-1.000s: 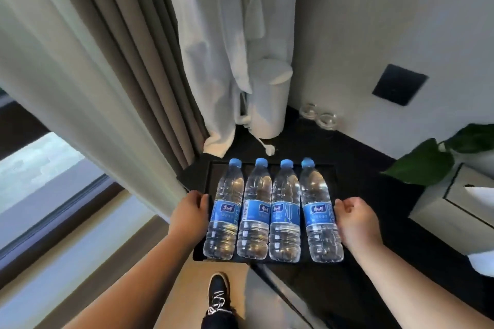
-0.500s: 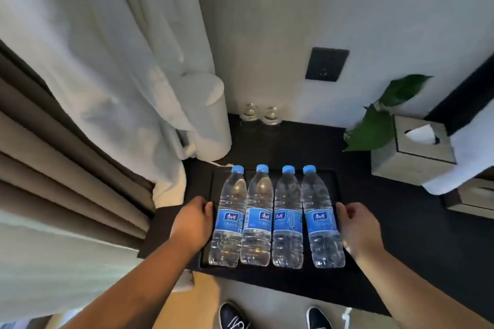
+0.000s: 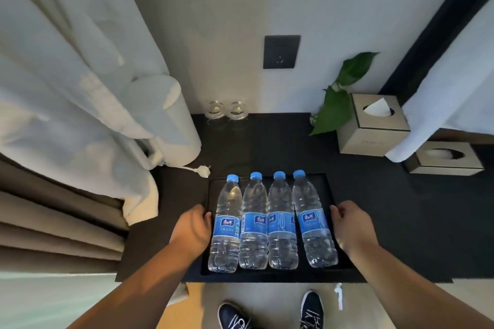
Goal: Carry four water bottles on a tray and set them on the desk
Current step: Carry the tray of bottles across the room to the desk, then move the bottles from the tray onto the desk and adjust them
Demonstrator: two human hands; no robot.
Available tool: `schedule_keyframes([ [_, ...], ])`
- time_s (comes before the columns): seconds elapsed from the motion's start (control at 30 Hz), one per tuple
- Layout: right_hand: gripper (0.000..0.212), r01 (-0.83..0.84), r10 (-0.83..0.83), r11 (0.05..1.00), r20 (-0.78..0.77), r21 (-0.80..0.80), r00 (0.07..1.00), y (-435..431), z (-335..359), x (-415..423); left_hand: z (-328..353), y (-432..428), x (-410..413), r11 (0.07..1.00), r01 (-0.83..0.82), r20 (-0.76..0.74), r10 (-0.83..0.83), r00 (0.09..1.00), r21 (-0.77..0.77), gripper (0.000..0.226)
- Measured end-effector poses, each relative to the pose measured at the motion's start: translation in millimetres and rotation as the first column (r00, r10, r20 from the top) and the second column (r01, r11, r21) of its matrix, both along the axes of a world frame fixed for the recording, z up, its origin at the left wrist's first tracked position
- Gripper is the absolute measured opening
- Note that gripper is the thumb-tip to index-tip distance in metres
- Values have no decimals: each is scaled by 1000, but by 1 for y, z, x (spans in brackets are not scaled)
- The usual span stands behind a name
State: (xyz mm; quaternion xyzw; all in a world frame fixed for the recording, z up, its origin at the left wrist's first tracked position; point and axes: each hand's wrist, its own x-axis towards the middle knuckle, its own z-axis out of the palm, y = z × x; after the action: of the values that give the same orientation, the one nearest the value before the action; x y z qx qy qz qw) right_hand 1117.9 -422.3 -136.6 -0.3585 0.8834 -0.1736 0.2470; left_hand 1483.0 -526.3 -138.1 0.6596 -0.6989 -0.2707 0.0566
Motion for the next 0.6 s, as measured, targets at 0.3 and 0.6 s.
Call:
schedule_keyframes([
  [0.3, 30, -52, 58, 991, -43, 122, 997, 1, -7, -11, -9, 1, -19, 998, 13, 67, -17, 998, 64, 23],
  [0.6, 27, -192, 232, 953, -159, 233, 960, -7, -8, -19, -12, -7, -26, 995, 27, 182, -45, 982, 100, 23],
])
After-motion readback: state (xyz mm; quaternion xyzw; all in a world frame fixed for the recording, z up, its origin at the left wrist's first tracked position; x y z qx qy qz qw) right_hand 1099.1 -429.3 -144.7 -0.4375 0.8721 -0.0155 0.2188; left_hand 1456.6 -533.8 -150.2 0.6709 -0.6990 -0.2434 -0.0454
